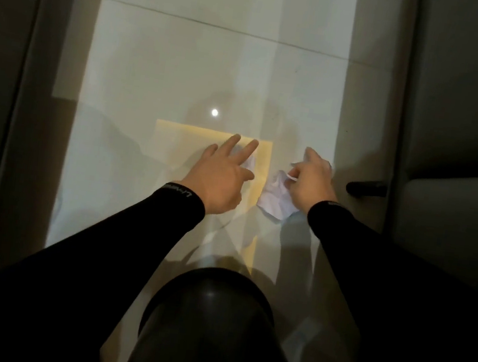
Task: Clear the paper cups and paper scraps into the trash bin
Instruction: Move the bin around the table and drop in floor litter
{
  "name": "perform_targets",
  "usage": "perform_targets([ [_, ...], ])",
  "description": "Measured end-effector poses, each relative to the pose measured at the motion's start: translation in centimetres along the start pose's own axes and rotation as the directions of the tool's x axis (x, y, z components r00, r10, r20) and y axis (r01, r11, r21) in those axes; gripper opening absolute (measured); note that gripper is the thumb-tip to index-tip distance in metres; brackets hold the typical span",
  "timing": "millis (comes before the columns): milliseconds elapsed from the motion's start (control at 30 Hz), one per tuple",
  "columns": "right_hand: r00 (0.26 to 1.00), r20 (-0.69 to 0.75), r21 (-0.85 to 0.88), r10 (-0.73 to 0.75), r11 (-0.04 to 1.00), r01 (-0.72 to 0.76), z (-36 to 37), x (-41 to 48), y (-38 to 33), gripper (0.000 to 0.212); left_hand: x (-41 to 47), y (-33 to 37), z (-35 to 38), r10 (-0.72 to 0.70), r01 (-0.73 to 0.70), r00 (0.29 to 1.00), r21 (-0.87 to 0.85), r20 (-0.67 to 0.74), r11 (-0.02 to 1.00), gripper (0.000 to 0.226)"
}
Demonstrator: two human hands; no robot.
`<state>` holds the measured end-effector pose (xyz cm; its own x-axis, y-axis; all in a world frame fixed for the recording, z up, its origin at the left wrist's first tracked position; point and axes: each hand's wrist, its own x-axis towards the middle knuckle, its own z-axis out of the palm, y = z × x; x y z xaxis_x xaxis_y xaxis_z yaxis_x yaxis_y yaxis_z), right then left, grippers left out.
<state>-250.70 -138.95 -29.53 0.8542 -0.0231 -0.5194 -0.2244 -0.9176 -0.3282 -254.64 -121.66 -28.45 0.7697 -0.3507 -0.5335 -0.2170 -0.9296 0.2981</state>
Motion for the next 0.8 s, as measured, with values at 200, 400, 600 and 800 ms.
perform_targets([
  [200, 0.993, 0.000, 0.035, 0.122, 0.992, -0.122, 0.4, -2.0, -0.6, 0.021, -2.3, 1.2, 2.7, -0.019, 0.009, 0.994, 0.089, 0.107, 0.996, 0.065],
  [400, 0.966, 0.117, 0.306, 0.229, 0.917, -0.255, -1.7, -8.6, -3.0, 0.013, -9.3, 1.8, -0.2, -0.095, 0.126, 0.987, -0.254, 0.131, 0.959, 0.056],
  [600, 0.968, 0.043, 0.627, 0.246, 0.748, -0.218, -8.3, -18.0, -7.2, 0.018, -22.3, 6.2, -8.2, -0.303, 0.040, 0.861, -0.540, -0.408, 0.841, 0.028],
  [800, 0.960, 0.228, 0.397, 0.160, 0.885, -0.242, -11.7, -33.4, -6.9, 0.013, -33.7, 12.8, -9.5, -0.064, -0.073, 0.970, -0.529, -0.235, 0.845, 0.024],
])
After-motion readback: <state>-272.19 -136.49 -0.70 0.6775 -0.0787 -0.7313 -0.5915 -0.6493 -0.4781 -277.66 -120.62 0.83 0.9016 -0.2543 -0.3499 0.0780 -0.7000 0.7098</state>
